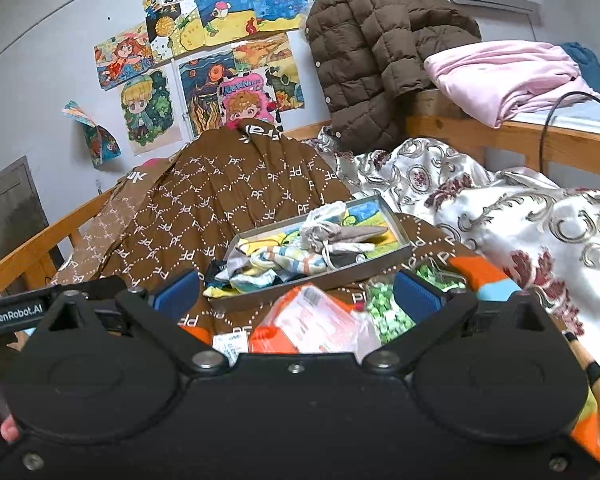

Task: Organize soft objects
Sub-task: 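Move both open tools back away from the tray over the pile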

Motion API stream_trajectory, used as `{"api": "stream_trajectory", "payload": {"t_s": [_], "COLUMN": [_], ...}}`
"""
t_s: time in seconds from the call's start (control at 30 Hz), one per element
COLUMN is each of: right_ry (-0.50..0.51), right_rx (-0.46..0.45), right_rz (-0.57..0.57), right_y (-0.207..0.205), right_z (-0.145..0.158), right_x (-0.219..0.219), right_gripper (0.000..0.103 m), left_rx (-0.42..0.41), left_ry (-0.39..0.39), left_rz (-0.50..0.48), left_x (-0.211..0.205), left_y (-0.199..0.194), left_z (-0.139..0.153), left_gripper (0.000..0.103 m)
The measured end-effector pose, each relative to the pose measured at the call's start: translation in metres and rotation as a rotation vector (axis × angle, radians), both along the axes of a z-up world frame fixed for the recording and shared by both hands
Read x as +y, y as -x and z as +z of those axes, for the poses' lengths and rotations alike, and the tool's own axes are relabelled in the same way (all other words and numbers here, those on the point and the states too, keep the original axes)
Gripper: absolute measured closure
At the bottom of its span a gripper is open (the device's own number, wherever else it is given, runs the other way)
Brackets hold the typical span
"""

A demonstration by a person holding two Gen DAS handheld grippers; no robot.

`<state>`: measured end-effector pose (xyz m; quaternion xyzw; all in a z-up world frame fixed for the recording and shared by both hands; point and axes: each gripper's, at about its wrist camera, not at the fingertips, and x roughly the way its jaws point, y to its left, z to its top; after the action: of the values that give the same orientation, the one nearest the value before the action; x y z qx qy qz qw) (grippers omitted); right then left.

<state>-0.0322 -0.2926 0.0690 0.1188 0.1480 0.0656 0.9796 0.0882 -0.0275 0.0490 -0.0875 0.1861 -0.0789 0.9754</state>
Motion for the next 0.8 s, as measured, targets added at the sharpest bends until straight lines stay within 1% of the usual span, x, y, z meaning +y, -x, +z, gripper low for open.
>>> {"api": "stream_trajectory", "payload": {"t_s": [0.1, 0.2, 0.23, 0.3, 0.47, 0.63, 0.8], "right_ry": [0.005, 0.012, 0.015, 0.015, 0.011, -0.031, -0.045], "right_rx": [-0.002, -0.003, -0.003, -0.007, -0.002, -0.001, 0.009], "right_rz": [0.003, 0.004, 0.002, 0.002, -0.004, -0.009, -0.008], "right_y": [0.011, 0.012, 0.007, 0.011, 0.015, 0.019, 0.022], "right_z": [-0.003, -0.005, -0.004, -0.005, -0.009, -0.013, -0.019], "right_x": [0.001, 0.008, 0.014, 0.016, 0.020, 0.018, 0.019], "right_gripper": [0.001, 0.001, 0.001, 0.001, 0.001, 0.001, 0.001], "left_rx": [0.000, 0.013, 0.019, 0.026, 0.026, 0.022, 0.045], "left_ry": [-0.012, -0.016, -0.016, -0.017, -0.017, -0.010, -0.018], "left_rz": [0.002, 0.006, 0.008, 0.012, 0.019, 0.047, 0.078], "left_x": [0.001, 0.002, 0.002, 0.004, 0.005, 0.008, 0.012], "left_y": [0.010, 0.016, 0.018, 0.021, 0.027, 0.033, 0.039], "left_z": [-0.003, -0.006, -0.007, -0.010, -0.013, -0.015, -0.021], "left_gripper": [0.006, 0.006, 0.006, 0.002, 0.001, 0.001, 0.001]}}
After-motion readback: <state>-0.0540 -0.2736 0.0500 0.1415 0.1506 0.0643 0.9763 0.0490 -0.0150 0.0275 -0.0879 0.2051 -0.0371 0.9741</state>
